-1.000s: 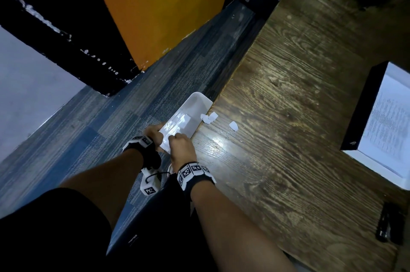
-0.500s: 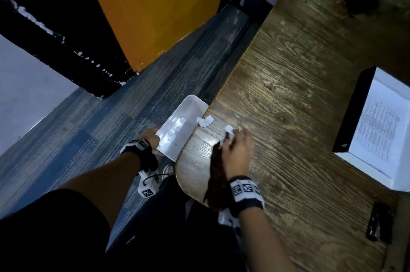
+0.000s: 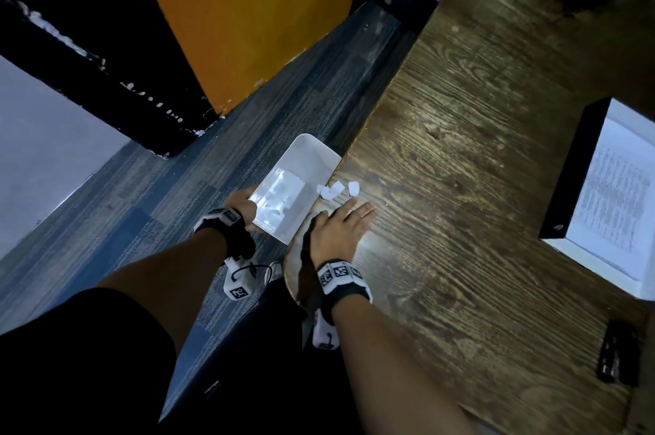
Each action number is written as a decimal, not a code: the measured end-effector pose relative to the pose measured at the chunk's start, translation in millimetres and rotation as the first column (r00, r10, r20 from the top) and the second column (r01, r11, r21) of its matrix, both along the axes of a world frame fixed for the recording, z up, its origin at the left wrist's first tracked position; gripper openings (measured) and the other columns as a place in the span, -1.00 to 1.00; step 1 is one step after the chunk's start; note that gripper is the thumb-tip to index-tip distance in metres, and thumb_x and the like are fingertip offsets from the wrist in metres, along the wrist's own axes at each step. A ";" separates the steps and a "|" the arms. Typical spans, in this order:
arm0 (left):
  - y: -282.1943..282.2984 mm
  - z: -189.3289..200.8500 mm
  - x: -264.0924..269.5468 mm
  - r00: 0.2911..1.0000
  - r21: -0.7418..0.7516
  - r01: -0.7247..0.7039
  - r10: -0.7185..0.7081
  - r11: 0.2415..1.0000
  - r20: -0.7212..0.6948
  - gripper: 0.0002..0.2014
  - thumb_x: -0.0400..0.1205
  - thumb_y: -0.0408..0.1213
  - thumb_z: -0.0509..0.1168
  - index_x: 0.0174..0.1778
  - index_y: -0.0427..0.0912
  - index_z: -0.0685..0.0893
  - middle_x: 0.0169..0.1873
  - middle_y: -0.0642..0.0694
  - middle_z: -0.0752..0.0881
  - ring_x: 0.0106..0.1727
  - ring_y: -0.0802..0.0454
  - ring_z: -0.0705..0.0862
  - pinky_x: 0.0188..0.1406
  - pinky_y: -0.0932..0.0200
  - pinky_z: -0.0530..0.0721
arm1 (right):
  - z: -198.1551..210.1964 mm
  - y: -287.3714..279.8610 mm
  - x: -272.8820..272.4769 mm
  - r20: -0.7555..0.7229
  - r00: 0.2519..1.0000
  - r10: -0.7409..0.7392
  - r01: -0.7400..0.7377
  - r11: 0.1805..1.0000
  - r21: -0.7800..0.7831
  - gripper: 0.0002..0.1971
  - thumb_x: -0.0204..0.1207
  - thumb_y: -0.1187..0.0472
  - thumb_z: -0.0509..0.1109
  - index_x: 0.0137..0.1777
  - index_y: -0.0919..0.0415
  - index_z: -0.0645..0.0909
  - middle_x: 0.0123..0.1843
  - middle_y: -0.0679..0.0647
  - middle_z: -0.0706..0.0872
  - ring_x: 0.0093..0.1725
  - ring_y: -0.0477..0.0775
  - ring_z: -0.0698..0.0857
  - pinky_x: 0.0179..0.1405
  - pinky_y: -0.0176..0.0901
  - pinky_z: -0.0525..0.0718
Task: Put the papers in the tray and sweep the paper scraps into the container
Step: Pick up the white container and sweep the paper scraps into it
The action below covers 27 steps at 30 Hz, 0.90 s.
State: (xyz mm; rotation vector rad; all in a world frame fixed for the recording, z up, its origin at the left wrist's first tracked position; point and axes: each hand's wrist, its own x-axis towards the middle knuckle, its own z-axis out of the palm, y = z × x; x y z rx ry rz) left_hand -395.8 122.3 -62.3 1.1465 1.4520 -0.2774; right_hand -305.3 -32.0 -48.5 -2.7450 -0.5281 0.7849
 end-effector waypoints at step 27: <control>-2.0 4.1 -1.0 0.998 0.007 -0.009 0.009 1.000 0.069 -0.48 0.55 -0.58 0.10 0.33 -0.07 0.65 0.07 -0.16 0.75 -0.29 -0.04 0.77 -0.19 -0.09 0.83 | 24.4 -9.4 31.5 0.350 0.937 0.010 -0.130 0.938 0.321 -0.60 0.50 0.18 0.34 0.32 0.29 0.56 0.44 0.26 0.50 0.43 0.23 0.43 0.47 0.06 0.38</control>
